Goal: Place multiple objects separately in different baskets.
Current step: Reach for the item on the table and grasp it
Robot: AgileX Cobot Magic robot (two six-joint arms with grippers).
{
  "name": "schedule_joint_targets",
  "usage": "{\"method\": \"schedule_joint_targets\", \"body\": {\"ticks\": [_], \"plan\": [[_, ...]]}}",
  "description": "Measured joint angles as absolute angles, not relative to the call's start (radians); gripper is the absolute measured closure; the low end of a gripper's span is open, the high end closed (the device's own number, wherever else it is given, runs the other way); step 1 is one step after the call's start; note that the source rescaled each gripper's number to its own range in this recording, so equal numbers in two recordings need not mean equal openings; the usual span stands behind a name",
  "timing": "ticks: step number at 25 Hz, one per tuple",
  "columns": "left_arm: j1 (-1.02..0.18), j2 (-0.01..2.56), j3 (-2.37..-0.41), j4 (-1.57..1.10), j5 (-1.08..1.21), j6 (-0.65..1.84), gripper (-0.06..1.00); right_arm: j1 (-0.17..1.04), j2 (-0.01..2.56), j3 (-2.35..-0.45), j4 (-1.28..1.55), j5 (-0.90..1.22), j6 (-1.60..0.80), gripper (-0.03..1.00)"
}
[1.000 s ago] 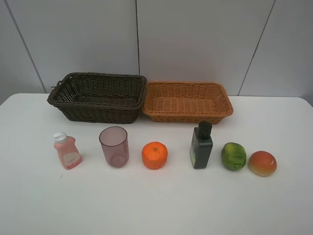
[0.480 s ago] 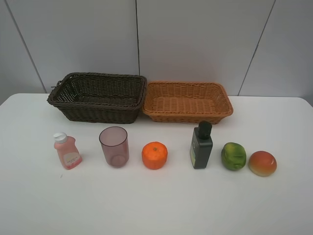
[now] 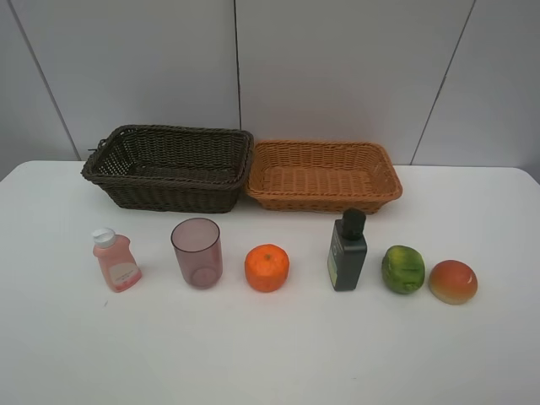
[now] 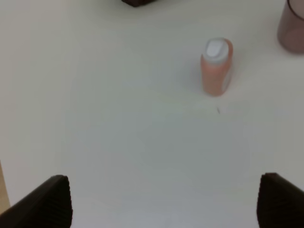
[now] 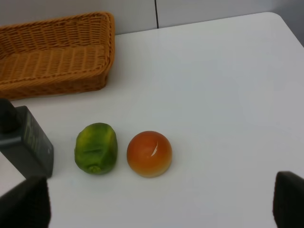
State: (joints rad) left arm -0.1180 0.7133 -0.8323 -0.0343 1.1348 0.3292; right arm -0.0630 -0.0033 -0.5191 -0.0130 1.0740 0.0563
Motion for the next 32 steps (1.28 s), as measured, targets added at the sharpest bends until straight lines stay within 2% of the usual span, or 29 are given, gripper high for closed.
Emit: {"method": "schedule_joint_targets", "body": {"ticks": [14,25,32], "plan": [[-0.265,1.197,-0.958,0.0,1.109,0.662,-0.01,-0.063,-0.003,-0.519,-0.013,1.074,0.056,-0.03],[-0.267,1.455,-0.962,-0.047,0.936,0.716,-0.01,-0.063,-0.003,-0.519,-0.013,1.074,0.056,-0.03],[-0.313,1.592,-0.962,-0.068,0.845,0.729,-0.01,-0.063,-0.003,-0.519,-0.013,1.074,0.056,-0.03]]}}
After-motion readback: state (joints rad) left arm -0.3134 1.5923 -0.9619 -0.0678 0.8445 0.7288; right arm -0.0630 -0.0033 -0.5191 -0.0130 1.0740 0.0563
